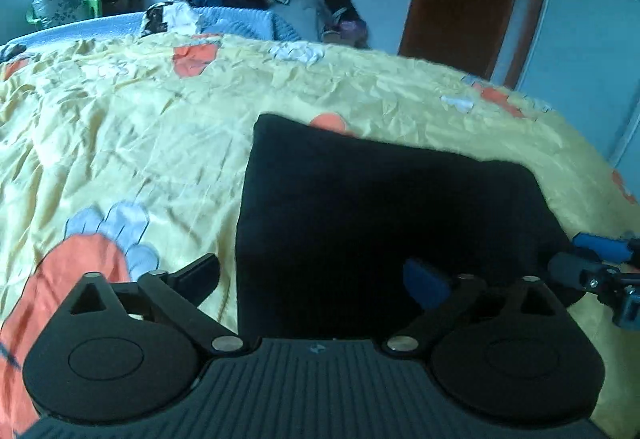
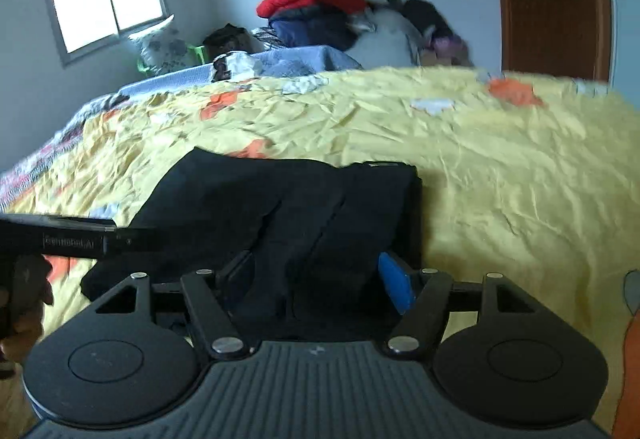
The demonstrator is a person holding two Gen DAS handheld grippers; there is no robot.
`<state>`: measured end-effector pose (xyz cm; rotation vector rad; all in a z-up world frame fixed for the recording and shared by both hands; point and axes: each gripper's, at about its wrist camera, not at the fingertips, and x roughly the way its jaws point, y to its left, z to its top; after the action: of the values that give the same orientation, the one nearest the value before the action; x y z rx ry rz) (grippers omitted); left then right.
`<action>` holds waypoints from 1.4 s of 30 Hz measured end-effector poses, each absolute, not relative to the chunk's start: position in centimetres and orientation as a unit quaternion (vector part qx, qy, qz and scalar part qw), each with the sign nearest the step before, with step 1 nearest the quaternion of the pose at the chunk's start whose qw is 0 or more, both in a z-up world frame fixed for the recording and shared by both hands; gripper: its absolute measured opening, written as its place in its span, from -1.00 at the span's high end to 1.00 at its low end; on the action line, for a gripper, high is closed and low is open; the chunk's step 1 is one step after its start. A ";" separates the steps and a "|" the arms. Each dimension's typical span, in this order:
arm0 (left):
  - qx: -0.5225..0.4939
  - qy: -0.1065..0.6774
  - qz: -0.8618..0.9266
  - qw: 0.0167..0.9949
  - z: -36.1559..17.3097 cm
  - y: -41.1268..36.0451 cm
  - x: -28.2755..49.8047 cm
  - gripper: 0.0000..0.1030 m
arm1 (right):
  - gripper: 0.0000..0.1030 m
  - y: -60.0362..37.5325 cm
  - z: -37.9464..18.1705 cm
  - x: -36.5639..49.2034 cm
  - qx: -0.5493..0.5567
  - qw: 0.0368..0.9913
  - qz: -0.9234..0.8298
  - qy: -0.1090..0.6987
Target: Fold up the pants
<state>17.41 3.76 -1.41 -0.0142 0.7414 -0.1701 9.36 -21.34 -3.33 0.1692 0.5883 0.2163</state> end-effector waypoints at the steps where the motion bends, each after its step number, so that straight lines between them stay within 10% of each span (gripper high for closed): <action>1: 0.005 0.370 -0.071 0.926 -2.1 3.5 17.6 -1.00 | -0.34 -20.8 -3.7 9.2 0.064 0.950 0.101 0.288; 42: 0.050 0.329 -0.005 0.943 -1.8 2.5 12.4 -1.00 | -1.00 -19.1 -3.5 3.0 0.115 0.949 -0.051 0.287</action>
<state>12.44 2.53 -1.76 0.1024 0.6717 -0.0104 3.01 -19.11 -3.50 0.2337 0.5848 -0.1046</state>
